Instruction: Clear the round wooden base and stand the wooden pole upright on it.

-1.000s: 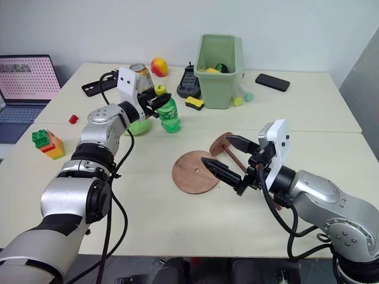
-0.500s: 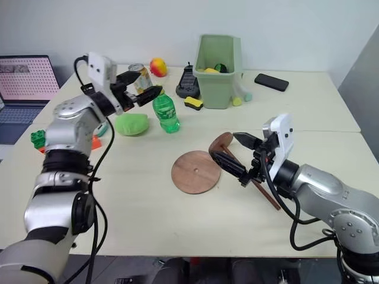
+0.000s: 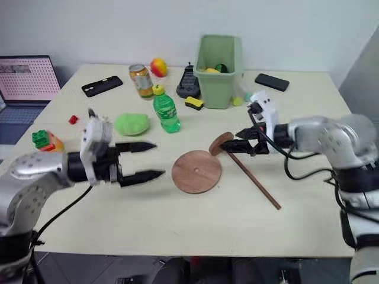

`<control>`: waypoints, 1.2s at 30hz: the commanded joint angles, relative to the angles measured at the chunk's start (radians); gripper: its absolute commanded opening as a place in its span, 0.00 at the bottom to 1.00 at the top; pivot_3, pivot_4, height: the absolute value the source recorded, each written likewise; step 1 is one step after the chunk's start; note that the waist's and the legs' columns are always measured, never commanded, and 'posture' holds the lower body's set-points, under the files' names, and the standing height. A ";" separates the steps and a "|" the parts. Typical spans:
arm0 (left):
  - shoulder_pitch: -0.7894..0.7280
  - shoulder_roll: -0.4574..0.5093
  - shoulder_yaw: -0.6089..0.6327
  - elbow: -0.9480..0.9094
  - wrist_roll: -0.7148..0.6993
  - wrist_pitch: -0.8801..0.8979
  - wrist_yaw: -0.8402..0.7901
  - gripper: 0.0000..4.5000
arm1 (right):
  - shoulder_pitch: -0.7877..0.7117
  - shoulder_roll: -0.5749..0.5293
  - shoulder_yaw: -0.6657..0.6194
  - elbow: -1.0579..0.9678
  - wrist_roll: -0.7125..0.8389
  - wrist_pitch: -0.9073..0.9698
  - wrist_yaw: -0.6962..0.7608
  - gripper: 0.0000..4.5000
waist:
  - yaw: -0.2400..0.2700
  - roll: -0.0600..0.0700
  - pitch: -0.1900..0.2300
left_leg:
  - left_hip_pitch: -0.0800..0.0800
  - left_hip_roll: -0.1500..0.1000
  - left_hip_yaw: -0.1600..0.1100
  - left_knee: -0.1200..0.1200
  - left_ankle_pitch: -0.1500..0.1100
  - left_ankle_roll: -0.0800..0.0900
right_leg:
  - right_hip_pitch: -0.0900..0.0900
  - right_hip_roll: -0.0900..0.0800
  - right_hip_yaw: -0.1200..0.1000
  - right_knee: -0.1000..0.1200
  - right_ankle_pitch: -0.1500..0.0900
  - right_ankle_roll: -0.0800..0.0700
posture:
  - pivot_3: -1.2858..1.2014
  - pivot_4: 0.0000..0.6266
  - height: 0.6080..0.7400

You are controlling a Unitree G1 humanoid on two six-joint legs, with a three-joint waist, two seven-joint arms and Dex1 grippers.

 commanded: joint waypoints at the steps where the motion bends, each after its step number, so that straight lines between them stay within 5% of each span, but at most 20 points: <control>1: 0.011 0.006 0.009 -0.088 -0.046 -0.002 0.008 0.99 | -0.085 0.038 0.092 0.135 -0.124 0.030 0.107 1.00 | 0.007 0.000 0.000 | -0.001 0.000 -0.001 0.000 0.000 0.000 | 0.000 -0.001 -0.001 -0.001 0.000 0.000 | 0.52 0.24 1.00; 11: 0.053 0.012 0.016 -0.104 -0.054 -0.008 0.050 0.99 | -0.202 0.176 0.263 0.491 -0.467 -0.167 0.327 1.00 | 0.001 0.001 0.001 | -0.001 -0.001 0.000 0.000 0.000 0.000 | -0.001 -0.002 -0.002 0.000 0.000 0.000 | 0.52 0.24 1.00; 18: 0.054 0.041 0.019 -0.097 -0.082 0.016 0.038 0.99 | -0.264 0.271 0.273 0.645 -0.564 -0.160 0.489 1.00 | -0.001 0.001 0.001 | -0.001 -0.001 0.001 0.000 0.000 0.000 | -0.002 -0.002 -0.002 0.000 0.000 0.000 | 0.52 0.24 1.00; 36: 0.009 0.022 -0.060 -0.088 -0.096 0.010 0.053 1.00 | -0.319 0.339 0.191 0.906 -0.774 -0.301 0.587 0.13 | -0.002 0.002 0.001 | -0.001 -0.001 0.001 0.000 0.000 0.000 | -0.002 -0.003 -0.002 0.000 0.000 0.000 | 0.52 0.24 1.00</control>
